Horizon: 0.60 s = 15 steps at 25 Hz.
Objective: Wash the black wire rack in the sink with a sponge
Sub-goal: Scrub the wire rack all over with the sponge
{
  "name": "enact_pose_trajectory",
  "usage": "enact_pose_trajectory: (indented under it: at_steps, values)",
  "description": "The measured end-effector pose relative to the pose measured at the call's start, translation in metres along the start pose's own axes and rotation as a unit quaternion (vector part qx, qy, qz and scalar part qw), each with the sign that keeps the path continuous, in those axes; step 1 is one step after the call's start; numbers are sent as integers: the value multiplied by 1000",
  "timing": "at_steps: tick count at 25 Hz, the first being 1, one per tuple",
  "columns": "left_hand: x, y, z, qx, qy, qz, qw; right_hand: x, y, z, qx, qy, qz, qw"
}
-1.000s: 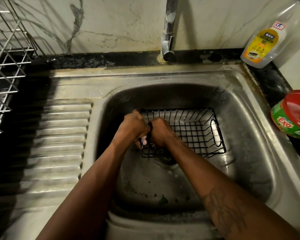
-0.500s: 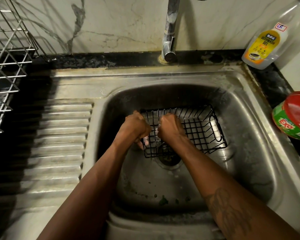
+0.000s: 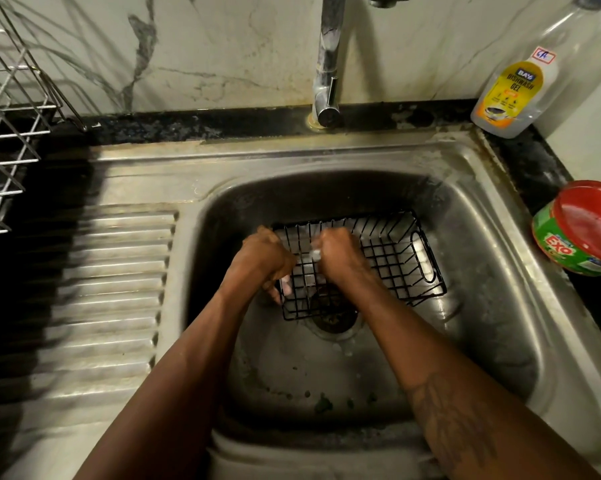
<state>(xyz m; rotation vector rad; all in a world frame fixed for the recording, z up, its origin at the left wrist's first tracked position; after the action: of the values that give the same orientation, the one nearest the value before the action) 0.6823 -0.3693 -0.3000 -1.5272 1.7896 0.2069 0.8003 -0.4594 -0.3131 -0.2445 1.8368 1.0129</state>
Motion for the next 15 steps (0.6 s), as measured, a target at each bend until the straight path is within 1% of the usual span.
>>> enact_pose_trajectory:
  at_steps: [2,4,5,7,8,10,12,13,14,15]
  values:
    - [-5,4,2,-7,-16,2,1000,-32,-37,-5,70,-58,-52,994]
    - [-4,7,5,-11,-14,15,1000,-64,-70,-15,151,-124,-74,978]
    - [-1,7,6,-13,-7,13,1000,-75,-77,-20,175,-146,-76,971]
    - [3,6,7,-9,7,11,1000,-79,-76,-22,179,-156,-81,968]
    - [5,5,7,-5,16,8,1000,-76,-70,-22,170,-155,-63,971]
    - [9,5,8,-3,35,-2,999,-55,-50,-16,122,-121,-18,985]
    - [9,5,8,-3,31,-7,999,-22,-15,-10,41,-59,18,997]
    - [9,5,8,-5,28,-7,1000,-2,6,-9,-7,-9,20,1000]
    - [10,5,8,-7,30,-9,999,13,26,-11,-48,34,18,998]
    - [11,4,8,-6,30,-11,999,23,40,-12,-80,60,8,995]
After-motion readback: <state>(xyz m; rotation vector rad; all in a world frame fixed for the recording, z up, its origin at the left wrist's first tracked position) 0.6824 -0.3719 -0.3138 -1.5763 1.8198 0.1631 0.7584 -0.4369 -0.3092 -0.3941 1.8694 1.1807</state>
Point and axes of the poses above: each hand's wrist, its own z-axis towards the middle knuckle, its own x-axis out of the palm, y = z × x, the point moved 9 cm from there along z, towards the middle knuckle, and after that the axes turned 13 degrees about z, right-handed, at the moved point
